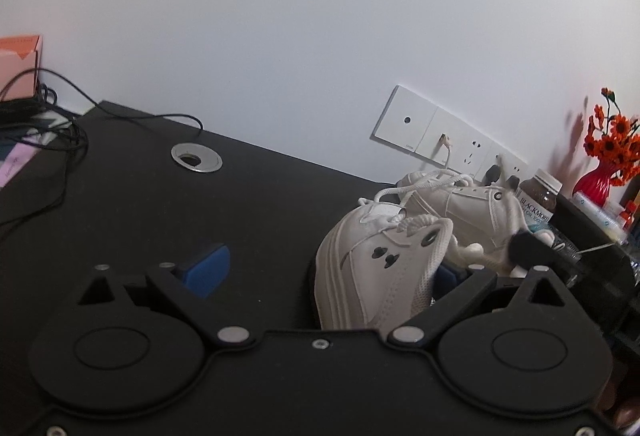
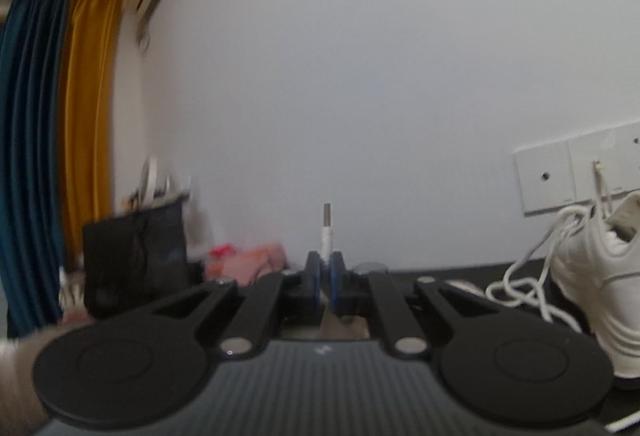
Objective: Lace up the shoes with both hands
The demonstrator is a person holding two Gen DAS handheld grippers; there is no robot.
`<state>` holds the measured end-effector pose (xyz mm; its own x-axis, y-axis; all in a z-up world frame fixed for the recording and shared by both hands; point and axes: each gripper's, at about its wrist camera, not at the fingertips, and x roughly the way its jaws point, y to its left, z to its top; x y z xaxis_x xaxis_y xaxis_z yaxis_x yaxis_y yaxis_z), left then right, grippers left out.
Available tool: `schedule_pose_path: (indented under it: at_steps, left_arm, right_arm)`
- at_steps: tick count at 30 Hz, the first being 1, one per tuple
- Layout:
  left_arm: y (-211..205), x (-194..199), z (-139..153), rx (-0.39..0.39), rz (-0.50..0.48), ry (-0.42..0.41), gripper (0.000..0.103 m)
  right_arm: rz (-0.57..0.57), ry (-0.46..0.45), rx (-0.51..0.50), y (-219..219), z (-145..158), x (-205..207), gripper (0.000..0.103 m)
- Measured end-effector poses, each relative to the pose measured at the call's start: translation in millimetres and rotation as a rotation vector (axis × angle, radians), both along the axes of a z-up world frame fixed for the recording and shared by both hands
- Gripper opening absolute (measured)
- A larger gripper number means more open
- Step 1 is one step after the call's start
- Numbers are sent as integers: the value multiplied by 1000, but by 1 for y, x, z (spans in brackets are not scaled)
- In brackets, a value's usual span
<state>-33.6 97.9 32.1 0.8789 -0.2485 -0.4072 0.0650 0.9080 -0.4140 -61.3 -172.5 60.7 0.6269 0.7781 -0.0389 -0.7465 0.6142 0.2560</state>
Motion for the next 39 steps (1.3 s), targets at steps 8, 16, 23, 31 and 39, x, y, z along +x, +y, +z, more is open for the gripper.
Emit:
schedule_pose_path:
  at_steps: [8,16,23,31,39]
  left_arm:
    - [15,5,-9,-150,4,57,99]
    - [19,10,-16,-203,6,64,100]
    - [22,10,-20,-233,12,64,100]
    - [20,9,-19,-253,40,117,101]
    - [16,6,-9,-186,37,135,98]
  right_arm:
    - [14,92,-72,-1,-6,11,5]
    - [80,68,-174,4,-3,16,5]
    - [121,117,-259,10,4,26,6]
    - [122,189,-283,19,7,34,6]
    - [104,202,-258,22,2,37,5]
